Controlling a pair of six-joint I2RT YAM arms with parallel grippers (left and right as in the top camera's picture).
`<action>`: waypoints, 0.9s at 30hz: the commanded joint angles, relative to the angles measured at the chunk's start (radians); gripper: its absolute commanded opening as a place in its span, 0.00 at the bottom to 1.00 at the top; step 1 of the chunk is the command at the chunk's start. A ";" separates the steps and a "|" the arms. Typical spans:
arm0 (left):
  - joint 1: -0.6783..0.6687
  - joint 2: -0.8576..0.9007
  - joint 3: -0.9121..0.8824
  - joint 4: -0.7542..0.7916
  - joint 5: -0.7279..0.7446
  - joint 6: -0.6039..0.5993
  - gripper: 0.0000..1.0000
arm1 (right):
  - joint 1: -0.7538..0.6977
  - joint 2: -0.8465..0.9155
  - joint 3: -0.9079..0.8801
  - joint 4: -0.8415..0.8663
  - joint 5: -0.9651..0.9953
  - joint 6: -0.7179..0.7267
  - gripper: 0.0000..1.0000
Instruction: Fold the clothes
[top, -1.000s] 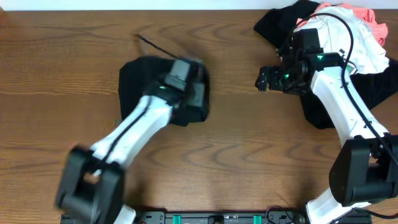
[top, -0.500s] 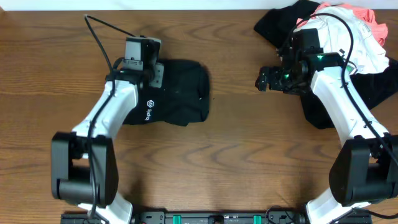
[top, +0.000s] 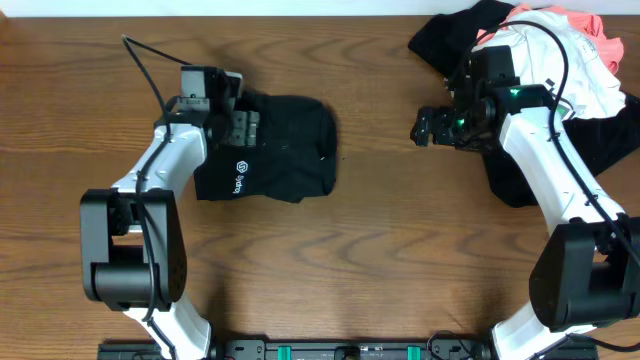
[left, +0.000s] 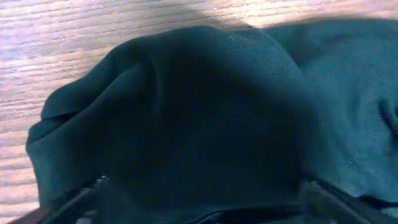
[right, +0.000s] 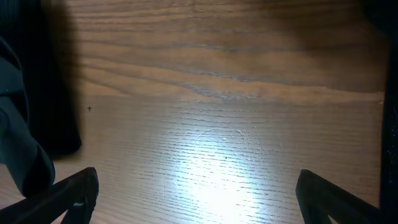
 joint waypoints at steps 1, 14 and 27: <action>0.026 0.004 -0.006 -0.007 0.026 -0.014 0.98 | 0.010 -0.025 -0.004 0.000 -0.008 0.011 0.99; 0.230 0.008 -0.011 -0.026 0.245 -0.061 0.98 | 0.010 -0.025 -0.004 0.001 -0.007 0.011 0.99; 0.249 0.122 -0.013 -0.048 0.246 -0.066 0.98 | 0.034 -0.025 -0.004 -0.001 -0.007 0.010 0.99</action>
